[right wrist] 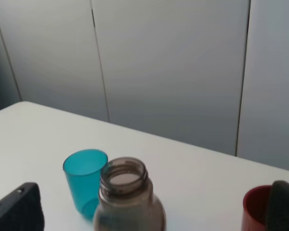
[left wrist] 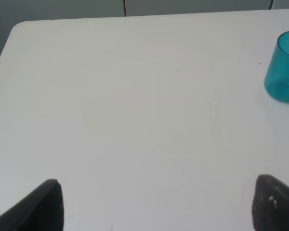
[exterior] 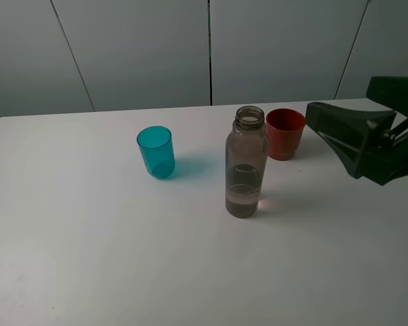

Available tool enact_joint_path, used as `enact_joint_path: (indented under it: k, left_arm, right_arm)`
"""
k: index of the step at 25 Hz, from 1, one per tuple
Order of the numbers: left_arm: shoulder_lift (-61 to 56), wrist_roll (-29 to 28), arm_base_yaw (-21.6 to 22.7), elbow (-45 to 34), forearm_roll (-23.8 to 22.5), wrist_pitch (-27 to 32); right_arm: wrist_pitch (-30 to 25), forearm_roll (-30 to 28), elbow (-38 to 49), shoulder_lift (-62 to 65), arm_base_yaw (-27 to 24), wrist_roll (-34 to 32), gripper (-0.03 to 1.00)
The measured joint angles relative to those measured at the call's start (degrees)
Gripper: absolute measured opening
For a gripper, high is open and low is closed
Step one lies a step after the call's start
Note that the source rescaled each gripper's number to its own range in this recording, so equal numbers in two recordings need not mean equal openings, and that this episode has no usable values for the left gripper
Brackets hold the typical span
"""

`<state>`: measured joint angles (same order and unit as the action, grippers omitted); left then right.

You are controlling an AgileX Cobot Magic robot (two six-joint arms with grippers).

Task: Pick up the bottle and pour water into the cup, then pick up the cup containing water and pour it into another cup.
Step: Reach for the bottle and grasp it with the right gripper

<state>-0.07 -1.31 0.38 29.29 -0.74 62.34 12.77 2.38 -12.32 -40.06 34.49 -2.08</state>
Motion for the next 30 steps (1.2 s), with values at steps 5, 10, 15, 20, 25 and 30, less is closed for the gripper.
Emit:
enact_joint_path:
  k: [5,10,15,20,25,30]
  left_arm:
    - [0.0,0.0,0.0,0.0,0.0,0.0]
    - [0.0,0.0,0.0,0.0,0.0,0.0]
    - [0.0,0.0,0.0,0.0,0.0,0.0]
    - [0.0,0.0,0.0,0.0,0.0,0.0]
    - [0.0,0.0,0.0,0.0,0.0,0.0]
    - [0.0,0.0,0.0,0.0,0.0,0.0]
  right_arm:
    - [10.4,0.2,4.3,-6.8,0.2,-2.4,1.0]
    - [24.0,-1.4,5.8,-20.0,0.3,-5.5,1.0]
    - [32.7,-4.8,6.7,-32.2,0.3,-7.6,1.0]
    - [39.3,-7.6,6.7,-39.6,0.3,-7.9,1.0]
    - [42.4,-8.9,6.7,-45.3,0.3,-6.8,1.0]
    - [49.9,-6.7,6.5,-51.9,0.3,-4.8,1.0]
